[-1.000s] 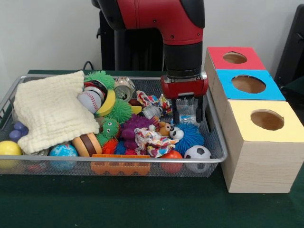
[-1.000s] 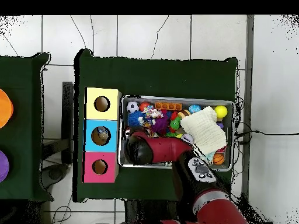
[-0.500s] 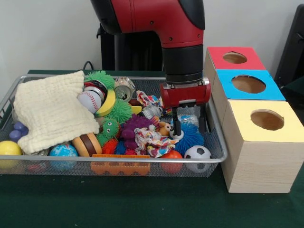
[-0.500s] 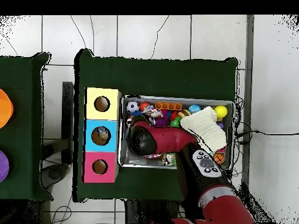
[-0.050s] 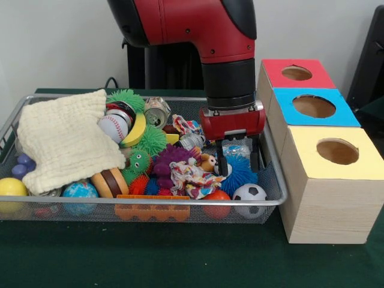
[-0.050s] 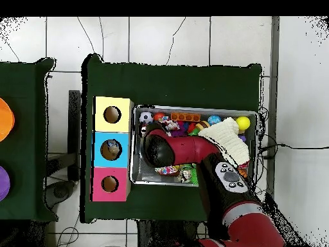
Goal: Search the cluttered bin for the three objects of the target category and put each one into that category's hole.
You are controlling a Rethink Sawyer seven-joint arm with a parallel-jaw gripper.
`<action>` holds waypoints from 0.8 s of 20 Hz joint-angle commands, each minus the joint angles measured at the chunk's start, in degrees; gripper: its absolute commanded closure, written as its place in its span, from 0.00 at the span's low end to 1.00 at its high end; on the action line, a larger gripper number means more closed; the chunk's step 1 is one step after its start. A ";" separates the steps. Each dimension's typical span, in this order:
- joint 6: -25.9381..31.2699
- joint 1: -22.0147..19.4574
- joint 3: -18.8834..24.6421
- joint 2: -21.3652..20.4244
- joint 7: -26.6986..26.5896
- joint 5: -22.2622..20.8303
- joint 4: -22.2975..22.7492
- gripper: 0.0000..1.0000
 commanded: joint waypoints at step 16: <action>15.83 0.08 1.53 3.38 -4.14 -4.46 -3.62 0.00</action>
